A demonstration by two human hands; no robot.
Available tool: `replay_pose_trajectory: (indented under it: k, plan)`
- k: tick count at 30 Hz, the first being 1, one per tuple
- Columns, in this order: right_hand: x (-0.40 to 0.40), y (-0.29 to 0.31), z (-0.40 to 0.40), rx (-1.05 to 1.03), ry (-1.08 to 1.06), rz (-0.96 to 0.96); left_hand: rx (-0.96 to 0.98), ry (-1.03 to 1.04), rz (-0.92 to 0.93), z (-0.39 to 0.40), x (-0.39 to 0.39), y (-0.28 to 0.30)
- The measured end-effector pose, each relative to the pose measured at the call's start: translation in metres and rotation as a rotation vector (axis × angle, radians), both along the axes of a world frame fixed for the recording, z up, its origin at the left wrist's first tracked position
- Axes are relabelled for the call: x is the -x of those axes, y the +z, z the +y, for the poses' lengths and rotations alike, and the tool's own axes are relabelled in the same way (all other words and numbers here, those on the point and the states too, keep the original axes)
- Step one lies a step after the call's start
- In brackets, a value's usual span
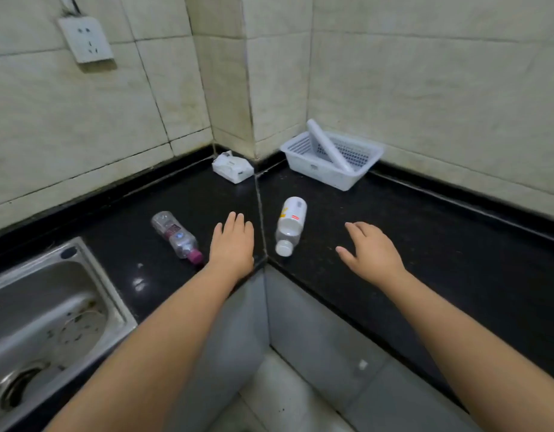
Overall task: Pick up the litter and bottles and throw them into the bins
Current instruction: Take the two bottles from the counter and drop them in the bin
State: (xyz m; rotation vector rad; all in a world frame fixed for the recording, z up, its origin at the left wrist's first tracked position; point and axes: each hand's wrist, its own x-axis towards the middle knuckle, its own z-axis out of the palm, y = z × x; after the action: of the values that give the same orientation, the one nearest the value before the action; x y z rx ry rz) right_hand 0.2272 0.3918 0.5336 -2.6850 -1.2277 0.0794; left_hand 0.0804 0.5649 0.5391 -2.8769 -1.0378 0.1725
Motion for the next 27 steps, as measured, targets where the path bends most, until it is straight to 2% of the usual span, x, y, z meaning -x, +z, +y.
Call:
replay_pose_trajectory:
  k: [4,9,12,16,20,24,27]
  plan:
    - [0.02,-0.033,0.094,0.079,-0.016,0.094,0.042,0.026,0.061,0.105,0.022,-0.016]
    - [0.041,-0.077,0.156,0.097,-0.145,0.233,0.151,-0.233,0.351,0.171,0.048,-0.044]
    - [0.042,-0.094,0.172,0.061,-0.2,0.206,0.103,-0.354,0.464,0.186,0.057,-0.058]
    - [0.031,-0.101,0.186,0.066,-0.229,0.129,-0.007,-0.457,0.434,0.195,0.05,-0.07]
    - [0.02,-0.104,0.192,0.091,-0.238,0.066,-0.03,-0.521,0.439,0.194,0.03,-0.076]
    - [0.018,-0.109,0.185,0.026,-0.246,0.07,-0.067,-0.491,0.552,0.188,0.012,-0.08]
    - [0.02,-0.102,0.174,-0.044,-0.196,0.071,-0.069,-0.457,0.503,0.18,0.004,-0.066]
